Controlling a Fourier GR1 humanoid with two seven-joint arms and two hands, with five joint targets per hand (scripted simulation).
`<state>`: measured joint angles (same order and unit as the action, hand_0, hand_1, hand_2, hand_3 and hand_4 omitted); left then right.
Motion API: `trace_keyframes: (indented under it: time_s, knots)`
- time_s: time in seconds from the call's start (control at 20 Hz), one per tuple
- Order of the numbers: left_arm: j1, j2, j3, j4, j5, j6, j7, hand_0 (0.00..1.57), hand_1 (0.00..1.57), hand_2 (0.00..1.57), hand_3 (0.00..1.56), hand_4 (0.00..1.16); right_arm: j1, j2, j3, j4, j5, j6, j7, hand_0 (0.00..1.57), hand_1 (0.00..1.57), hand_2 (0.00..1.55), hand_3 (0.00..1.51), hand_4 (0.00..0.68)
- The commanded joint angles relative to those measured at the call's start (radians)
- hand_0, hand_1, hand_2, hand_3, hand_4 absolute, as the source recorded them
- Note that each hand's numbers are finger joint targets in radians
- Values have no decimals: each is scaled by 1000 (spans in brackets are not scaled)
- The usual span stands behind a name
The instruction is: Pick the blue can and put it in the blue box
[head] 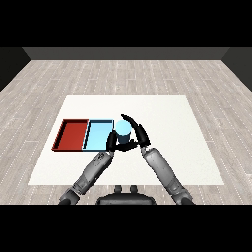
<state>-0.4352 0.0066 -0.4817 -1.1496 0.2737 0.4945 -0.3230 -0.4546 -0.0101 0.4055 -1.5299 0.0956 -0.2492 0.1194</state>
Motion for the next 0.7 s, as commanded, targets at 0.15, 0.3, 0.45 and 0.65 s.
trace_keyframes:
  time_s: [0.15, 0.3, 0.45, 0.65]
  knots:
    - [15, 13, 62, 15, -45, -22, 0, 1571, 1571, 1571, 1490, 1129, 54, 9, -99, -52, -67, -26, -6, 0, 0, 0, 0, 0]
    - [25, 54, 75, 2, -62, -13, 64, 1571, 1571, 1571, 1484, 1136, 84, -66, -212, -103, -114, 50, -14, 0, 0, 0, 0, 0]
    - [-9, 42, 108, 55, -104, -5, 52, 1571, 1571, 1566, 1481, 1123, 188, -29, -182, -125, -121, 55, -75, 0, 0, 0, 0, 0]
    - [-11, 168, 194, 39, -84, -65, 101, 1571, 1571, 1571, 1481, 1130, 201, -50, -244, -55, -156, 85, -141, 0, 0, 0, 0, 0]
